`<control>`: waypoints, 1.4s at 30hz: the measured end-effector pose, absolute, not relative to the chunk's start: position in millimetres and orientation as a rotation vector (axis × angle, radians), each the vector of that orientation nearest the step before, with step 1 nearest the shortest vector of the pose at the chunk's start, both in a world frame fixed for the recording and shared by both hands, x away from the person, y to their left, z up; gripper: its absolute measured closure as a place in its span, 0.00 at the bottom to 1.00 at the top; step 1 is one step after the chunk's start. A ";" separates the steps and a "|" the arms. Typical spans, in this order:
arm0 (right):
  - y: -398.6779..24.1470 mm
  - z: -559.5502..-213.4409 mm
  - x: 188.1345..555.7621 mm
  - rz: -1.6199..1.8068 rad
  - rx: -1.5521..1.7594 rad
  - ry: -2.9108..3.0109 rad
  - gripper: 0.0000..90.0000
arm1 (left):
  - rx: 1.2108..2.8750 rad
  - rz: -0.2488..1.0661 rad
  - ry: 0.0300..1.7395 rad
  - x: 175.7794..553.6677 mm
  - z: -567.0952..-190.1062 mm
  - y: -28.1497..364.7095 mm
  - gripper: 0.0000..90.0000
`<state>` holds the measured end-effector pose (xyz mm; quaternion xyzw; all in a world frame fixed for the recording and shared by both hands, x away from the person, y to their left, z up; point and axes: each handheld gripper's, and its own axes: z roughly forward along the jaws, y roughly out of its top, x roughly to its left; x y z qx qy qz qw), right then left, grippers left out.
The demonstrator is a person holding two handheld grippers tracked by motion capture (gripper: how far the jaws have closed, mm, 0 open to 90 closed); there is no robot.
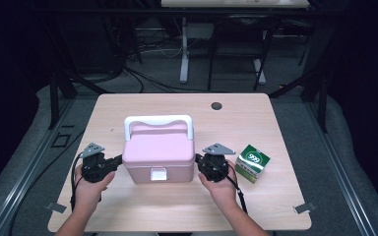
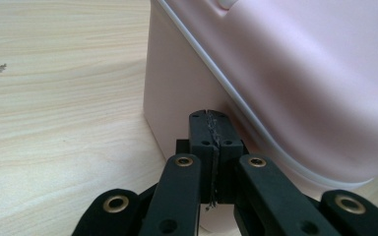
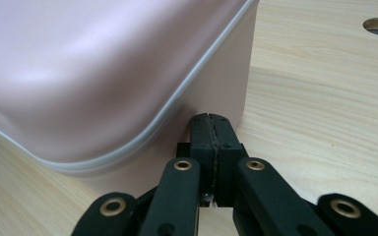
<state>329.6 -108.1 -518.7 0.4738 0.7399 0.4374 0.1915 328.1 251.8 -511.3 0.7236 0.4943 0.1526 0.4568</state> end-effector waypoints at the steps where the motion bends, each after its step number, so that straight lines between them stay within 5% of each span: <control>1: -109.3 -518.5 328.9 1.227 1.329 2.079 1.00 | 1.786 0.374 1.215 327.4 -511.2 250.7 1.00; 42: -143.3 -514.5 264.6 1.196 1.314 2.123 1.00 | 1.903 0.342 1.100 274.0 -509.8 223.0 1.00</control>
